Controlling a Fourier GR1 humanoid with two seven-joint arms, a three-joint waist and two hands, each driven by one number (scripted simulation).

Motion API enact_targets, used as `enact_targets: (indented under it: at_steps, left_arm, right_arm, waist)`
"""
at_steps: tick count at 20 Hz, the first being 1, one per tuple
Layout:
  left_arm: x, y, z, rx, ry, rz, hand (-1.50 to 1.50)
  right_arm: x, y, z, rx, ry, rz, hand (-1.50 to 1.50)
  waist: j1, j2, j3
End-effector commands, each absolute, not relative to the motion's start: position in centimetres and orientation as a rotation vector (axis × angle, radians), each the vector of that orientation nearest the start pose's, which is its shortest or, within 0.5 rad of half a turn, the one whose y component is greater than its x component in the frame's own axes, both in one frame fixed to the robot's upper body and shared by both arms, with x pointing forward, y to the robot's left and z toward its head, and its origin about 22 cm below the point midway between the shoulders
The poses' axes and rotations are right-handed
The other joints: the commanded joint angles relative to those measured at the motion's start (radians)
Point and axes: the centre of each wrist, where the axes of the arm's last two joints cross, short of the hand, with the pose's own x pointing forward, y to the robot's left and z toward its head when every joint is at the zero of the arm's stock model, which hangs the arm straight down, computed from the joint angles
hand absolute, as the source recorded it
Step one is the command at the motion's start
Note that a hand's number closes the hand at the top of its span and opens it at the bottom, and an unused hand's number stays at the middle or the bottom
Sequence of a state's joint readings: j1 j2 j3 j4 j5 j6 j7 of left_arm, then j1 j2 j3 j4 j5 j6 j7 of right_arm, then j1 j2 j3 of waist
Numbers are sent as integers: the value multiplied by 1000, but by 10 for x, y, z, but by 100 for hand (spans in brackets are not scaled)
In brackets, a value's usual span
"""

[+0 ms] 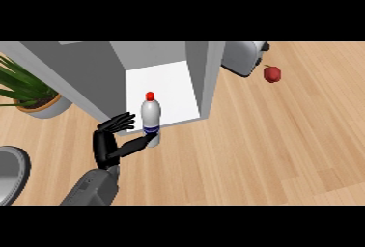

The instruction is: Pick up the bottled water, place it into the cabinet and close the cabinet

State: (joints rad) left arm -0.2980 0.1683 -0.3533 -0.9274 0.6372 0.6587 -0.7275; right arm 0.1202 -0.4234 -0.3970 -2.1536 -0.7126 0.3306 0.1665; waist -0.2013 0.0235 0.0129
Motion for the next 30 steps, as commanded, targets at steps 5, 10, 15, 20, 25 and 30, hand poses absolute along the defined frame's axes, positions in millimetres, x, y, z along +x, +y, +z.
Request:
enact_targets:
  at_steps: [5,10,15,20,25,30]
  left_arm:
    - [351,155,-12,226,-1899,116,-150]
    - [355,133,1,144,-1924,124,150]
    - [354,124,4,77,-1912,145,150]
    - [347,112,-3,3,-1891,138,150]
    - [345,111,-1,-112,-1889,142,150]
    - [329,94,-18,-261,-1841,171,150]
  right_arm:
    - [176,-350,173,250,-1999,218,-150]
    - [174,-352,170,219,-1989,224,-150]
    - [172,-358,175,205,-1991,219,-150]
    - [167,-361,175,181,-1998,230,-150]
    - [159,-355,180,166,-1977,270,-150]
    - [148,-352,180,188,-1952,292,150]
  waist:
    - [-40,14,-14]
    - [-15,6,-15]
    - [3,-3,-16]
    - [55,-11,-15]
    - [88,-19,-15]
    - [116,-22,-15]
